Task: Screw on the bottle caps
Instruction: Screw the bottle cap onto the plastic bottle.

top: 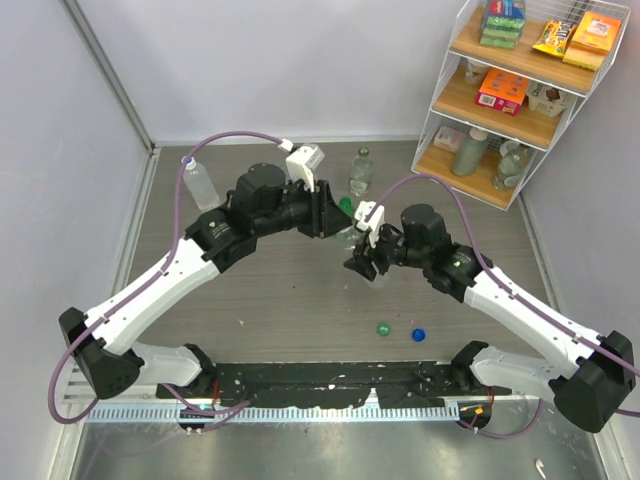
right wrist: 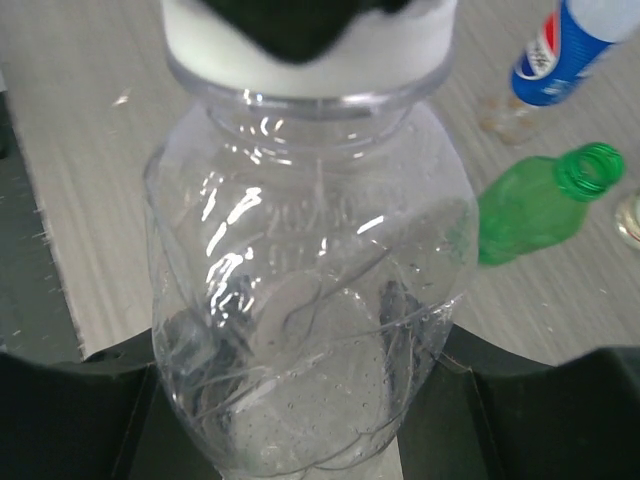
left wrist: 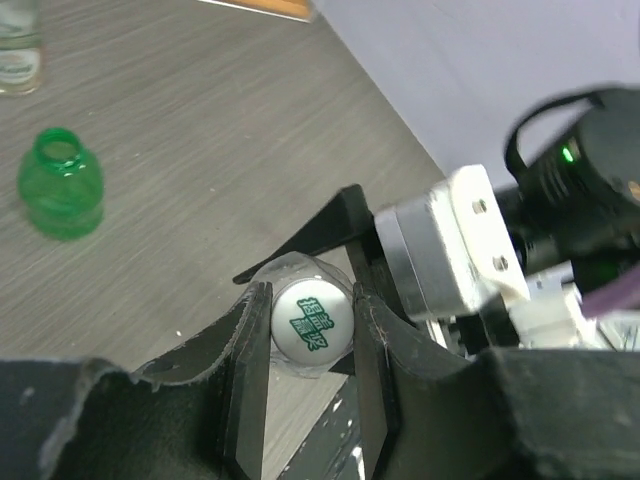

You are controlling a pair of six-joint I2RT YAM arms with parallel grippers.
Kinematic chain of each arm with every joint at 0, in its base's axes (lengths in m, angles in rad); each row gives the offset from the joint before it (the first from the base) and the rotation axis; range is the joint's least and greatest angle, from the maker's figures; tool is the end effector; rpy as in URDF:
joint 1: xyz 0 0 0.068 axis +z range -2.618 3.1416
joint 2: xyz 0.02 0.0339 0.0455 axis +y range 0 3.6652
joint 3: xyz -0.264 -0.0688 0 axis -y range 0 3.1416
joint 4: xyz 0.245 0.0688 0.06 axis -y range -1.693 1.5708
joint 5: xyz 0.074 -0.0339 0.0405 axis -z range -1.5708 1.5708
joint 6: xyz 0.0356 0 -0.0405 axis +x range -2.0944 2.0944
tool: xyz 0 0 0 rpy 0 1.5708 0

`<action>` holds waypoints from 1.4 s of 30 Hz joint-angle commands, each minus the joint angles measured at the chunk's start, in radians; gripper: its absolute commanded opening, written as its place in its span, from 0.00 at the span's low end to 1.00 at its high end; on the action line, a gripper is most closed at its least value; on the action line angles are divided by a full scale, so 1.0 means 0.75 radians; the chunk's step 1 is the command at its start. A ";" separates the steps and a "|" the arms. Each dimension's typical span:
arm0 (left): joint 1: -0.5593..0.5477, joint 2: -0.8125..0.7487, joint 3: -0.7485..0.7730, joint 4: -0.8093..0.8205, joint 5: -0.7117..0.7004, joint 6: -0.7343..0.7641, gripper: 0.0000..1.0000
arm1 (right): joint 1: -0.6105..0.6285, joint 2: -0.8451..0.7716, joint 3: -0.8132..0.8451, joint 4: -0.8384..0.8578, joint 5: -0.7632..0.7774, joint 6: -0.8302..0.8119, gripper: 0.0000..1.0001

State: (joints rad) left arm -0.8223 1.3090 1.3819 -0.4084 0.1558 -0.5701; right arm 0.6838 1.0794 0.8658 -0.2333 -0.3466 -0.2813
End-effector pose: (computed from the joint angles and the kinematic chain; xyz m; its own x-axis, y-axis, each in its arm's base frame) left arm 0.1965 -0.2197 0.4102 -0.6331 -0.1018 -0.7673 0.5724 0.6058 -0.5526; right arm 0.1819 0.1638 0.3065 -0.0910 -0.4110 -0.9071 -0.8920 0.4387 -0.1093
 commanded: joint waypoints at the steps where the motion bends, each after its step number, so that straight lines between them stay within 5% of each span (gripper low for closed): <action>1: -0.014 -0.036 -0.067 0.129 0.514 0.267 0.13 | 0.019 -0.079 0.112 0.074 -0.376 -0.022 0.01; 12: 0.012 -0.003 -0.033 -0.065 1.037 0.862 0.14 | 0.017 -0.114 0.165 -0.086 -0.742 -0.324 0.01; 26: 0.023 0.044 0.041 -0.284 1.171 1.210 0.30 | 0.017 -0.081 0.228 -0.194 -0.902 -0.486 0.01; 29: 0.029 0.050 0.056 -0.286 1.175 1.202 0.45 | 0.017 -0.087 0.226 -0.194 -0.884 -0.488 0.01; 35: 0.037 -0.035 -0.030 -0.041 1.081 1.018 0.99 | 0.015 -0.069 0.222 -0.190 -0.739 -0.437 0.01; 42: 0.039 -0.185 -0.198 0.262 0.777 0.708 1.00 | 0.017 -0.063 0.181 -0.100 -0.497 -0.304 0.01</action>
State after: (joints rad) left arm -0.7979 1.2312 1.2835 -0.3820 0.9157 0.1268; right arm 0.6907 1.0412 0.9749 -0.4259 -0.8158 -0.5716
